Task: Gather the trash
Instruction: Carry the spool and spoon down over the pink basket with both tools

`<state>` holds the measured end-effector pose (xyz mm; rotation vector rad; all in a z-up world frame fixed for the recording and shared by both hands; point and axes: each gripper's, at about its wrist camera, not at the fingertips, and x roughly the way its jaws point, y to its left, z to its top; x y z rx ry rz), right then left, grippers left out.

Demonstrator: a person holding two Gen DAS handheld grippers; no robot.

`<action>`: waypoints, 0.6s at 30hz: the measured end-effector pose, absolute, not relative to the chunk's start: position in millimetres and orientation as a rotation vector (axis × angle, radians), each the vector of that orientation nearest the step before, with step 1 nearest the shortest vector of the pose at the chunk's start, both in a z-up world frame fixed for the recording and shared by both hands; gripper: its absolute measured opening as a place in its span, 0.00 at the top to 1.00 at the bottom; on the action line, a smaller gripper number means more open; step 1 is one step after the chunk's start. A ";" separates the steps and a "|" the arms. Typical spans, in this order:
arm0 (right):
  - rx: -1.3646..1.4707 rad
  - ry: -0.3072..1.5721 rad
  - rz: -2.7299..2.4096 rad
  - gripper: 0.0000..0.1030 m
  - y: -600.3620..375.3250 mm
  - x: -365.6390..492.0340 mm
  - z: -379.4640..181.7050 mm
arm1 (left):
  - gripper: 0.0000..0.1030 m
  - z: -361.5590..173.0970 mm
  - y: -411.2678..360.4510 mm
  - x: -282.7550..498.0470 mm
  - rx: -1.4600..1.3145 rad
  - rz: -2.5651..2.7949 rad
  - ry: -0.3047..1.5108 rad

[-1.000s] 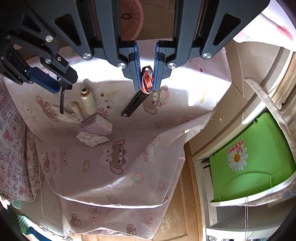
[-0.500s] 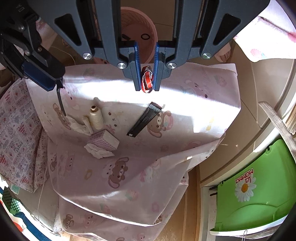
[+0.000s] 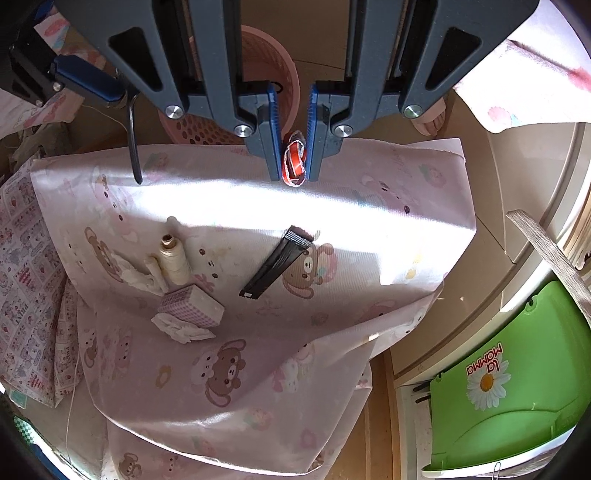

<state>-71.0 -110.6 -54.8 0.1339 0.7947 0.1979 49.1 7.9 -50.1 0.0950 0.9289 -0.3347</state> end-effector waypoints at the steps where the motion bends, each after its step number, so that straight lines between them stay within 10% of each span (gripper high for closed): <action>1: 0.149 0.803 0.206 0.64 -111.1 -71.4 -56.3 | 0.89 -51.0 7.5 49.5 0.097 -0.335 0.933; 18: 0.273 1.043 0.137 0.64 -136.4 -40.0 -131.2 | 0.88 -89.6 -12.1 51.6 0.122 -0.389 1.044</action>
